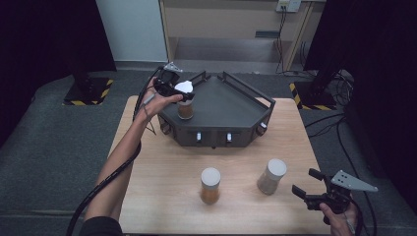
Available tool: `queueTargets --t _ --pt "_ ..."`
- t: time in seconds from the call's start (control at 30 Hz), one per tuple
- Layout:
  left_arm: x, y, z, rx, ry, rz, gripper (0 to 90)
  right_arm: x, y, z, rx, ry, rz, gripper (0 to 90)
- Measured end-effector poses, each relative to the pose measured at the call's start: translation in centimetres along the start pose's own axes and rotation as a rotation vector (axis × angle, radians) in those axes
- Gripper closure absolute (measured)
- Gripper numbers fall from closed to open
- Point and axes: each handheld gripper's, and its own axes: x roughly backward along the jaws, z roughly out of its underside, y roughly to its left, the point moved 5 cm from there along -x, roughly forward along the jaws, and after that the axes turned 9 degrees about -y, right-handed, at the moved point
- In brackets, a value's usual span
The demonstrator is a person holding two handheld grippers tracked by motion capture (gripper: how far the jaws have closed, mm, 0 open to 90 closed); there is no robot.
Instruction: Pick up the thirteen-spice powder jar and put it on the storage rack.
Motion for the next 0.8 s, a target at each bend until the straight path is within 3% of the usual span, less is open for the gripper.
queueTargets --t 0.1,0.17,0.33,0.8 --pt "0.2 0.0 -0.2 0.004 -0.008 -0.009 15.1 0.0 0.0 0.0 0.001 -0.002 0.0 1.8" --pt "0.4 0.1 -0.2 0.024 -0.029 -0.006 12.4 0.1 0.0 0.0 0.001 -0.003 -0.001 1.8" --pt "1.3 0.0 -0.4 0.026 -0.07 -0.021 5.3 0.0 0.0 0.0 0.003 -0.002 -0.002 1.8" --pt "5.6 -0.6 -1.7 -0.013 -0.209 -0.024 3.7 0.0 0.1 0.0 0.002 0.0 -0.002 1.8"
